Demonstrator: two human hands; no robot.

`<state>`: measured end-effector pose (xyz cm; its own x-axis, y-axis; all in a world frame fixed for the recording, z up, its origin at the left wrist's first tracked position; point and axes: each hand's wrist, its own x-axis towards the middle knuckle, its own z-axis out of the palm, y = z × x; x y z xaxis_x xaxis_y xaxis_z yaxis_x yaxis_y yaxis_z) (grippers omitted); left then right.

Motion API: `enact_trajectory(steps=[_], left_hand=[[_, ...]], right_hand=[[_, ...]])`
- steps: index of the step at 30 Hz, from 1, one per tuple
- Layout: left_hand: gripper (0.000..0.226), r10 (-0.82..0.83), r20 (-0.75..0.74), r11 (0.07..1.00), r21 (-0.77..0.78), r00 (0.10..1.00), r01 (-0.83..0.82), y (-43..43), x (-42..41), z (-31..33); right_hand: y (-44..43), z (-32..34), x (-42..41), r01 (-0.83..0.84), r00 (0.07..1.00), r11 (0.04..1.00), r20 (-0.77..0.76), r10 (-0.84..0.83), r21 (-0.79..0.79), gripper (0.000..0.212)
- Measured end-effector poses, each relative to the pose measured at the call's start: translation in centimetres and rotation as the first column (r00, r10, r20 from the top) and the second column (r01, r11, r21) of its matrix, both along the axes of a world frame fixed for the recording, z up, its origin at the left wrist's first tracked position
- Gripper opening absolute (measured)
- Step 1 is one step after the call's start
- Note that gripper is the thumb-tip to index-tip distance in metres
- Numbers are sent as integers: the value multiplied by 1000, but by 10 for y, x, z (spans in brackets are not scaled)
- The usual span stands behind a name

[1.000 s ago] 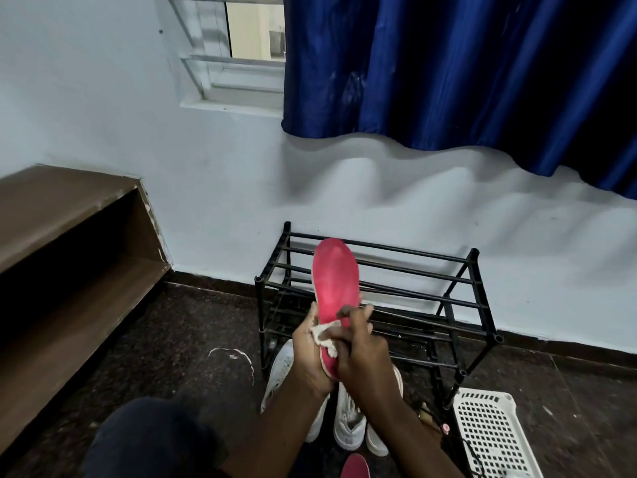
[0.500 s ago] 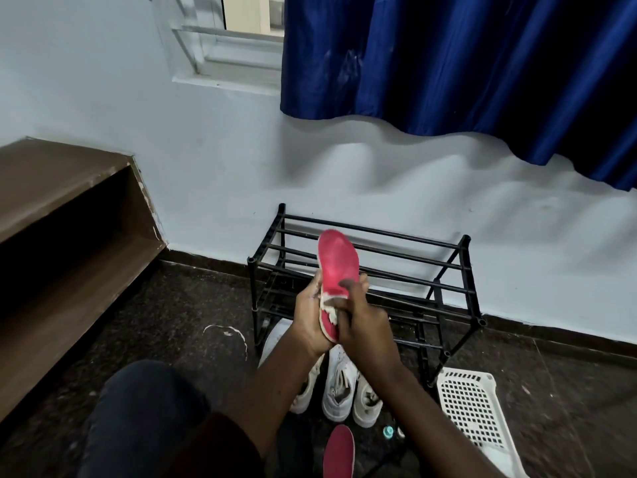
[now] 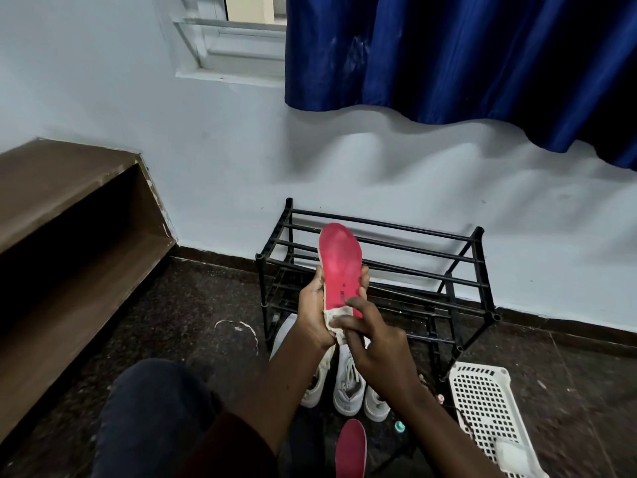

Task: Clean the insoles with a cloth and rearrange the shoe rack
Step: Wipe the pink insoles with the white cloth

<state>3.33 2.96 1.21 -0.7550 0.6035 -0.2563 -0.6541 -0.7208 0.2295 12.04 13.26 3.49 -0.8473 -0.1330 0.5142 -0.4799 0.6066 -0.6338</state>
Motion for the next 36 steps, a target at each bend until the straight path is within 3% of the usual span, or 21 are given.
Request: enact_trajectory(steps=[6, 8, 11, 15, 20, 23, 29, 36], left_hand=[[65, -42, -64, 995, -93, 997, 36, 12, 8, 3], [56, -17, -73, 994, -107, 997, 10, 14, 10, 7], [59, 2, -84, 993, -120, 996, -12, 11, 6, 11], [68, 47, -40, 997, -52, 998, -49, 3, -1, 13], [67, 59, -49, 998, -19, 997, -60, 2, 2, 19], [68, 29, -103, 998, -59, 994, -35, 5, 7, 21], [63, -58, -128, 991, -125, 990, 42, 14, 18, 21], [70, 94, -67, 990, -101, 993, -101, 6, 8, 13]], right_hand=[[0, 11, -34, 177, 984, 978, -49, -173, 112, 39], [-1, 17, -46, 230, 972, 967, 16, -232, 107, 40], [-4, 18, -45, 195, 980, 980, -44, -193, 49, 39], [-6, 14, -16, 27, 998, 999, -60, -28, -22, 46], [8, 10, 5, -93, 990, 995, -106, 90, -31, 29], [9, 12, 1, -66, 990, 998, -121, 68, 21, 32], [-1, 21, -30, 164, 986, 986, -18, -164, 1, 46], [-7, 9, 4, 44, 997, 998, -63, -46, -37, 41]])
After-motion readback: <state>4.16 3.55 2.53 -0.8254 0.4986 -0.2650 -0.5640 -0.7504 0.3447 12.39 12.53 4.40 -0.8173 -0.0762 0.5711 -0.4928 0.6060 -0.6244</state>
